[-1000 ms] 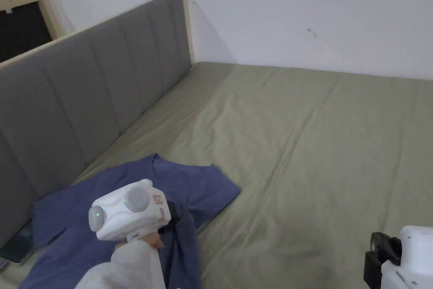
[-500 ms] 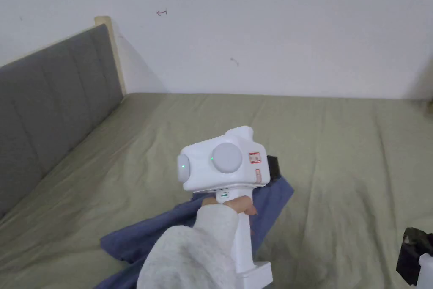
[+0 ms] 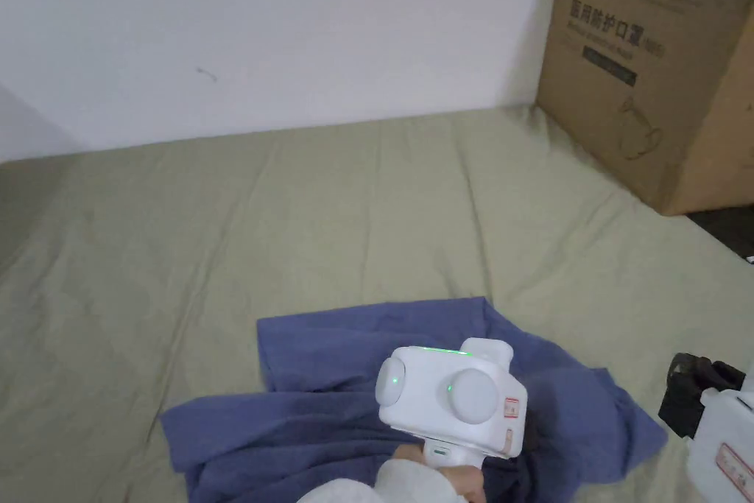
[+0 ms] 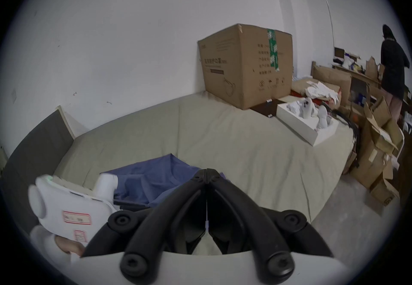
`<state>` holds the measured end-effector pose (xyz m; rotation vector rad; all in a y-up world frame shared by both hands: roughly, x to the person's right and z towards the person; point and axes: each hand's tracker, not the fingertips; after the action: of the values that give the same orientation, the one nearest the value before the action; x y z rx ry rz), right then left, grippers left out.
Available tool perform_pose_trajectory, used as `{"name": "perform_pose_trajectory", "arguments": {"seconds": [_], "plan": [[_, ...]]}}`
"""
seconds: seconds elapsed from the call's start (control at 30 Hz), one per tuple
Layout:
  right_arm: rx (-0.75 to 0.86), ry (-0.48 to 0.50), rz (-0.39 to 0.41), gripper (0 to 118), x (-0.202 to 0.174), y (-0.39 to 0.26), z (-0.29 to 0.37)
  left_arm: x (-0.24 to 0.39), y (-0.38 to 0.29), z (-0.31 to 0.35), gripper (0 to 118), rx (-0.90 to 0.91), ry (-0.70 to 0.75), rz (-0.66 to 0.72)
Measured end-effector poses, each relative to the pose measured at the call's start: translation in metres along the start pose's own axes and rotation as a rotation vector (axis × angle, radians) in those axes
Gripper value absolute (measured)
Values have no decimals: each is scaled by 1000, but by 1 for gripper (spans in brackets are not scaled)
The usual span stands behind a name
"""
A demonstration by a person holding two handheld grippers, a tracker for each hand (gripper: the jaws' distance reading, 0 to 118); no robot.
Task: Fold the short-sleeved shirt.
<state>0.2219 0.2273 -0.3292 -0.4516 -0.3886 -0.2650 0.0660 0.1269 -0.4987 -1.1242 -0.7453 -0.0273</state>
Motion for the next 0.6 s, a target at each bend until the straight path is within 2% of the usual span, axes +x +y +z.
{"name": "perform_pose_trajectory", "arguments": {"seconds": [0.03,0.07,0.1,0.17,0.2,0.33,0.37,0.43,0.47,0.6], "plan": [[-13,-3,-9,0,4,-3,-2,-4,-2,-5,32,17,-1,-8],[-25,-8,-15,0,6,-6,-5,-5,-2,-5,41,12,16,-12],[-36,-12,-20,0,7,-7,-7,-8,-1,-3,41,2,32,-17],[-55,-17,-32,0,6,-10,-11,-12,1,7,103,5,49,-20],[-59,-8,-39,0,5,-10,-12,-16,2,19,108,57,44,-15],[-66,30,-11,0,-12,-11,-14,-47,-6,70,101,170,34,70],[-66,39,9,0,-18,-12,-14,-58,-12,88,82,194,44,104],[-72,62,34,0,-32,-17,-13,-83,-30,109,21,224,92,142],[-81,81,44,0,-38,-19,-14,-96,-42,119,2,230,158,175],[-102,122,81,0,-63,-31,-17,-154,-93,145,0,220,262,287]]}}
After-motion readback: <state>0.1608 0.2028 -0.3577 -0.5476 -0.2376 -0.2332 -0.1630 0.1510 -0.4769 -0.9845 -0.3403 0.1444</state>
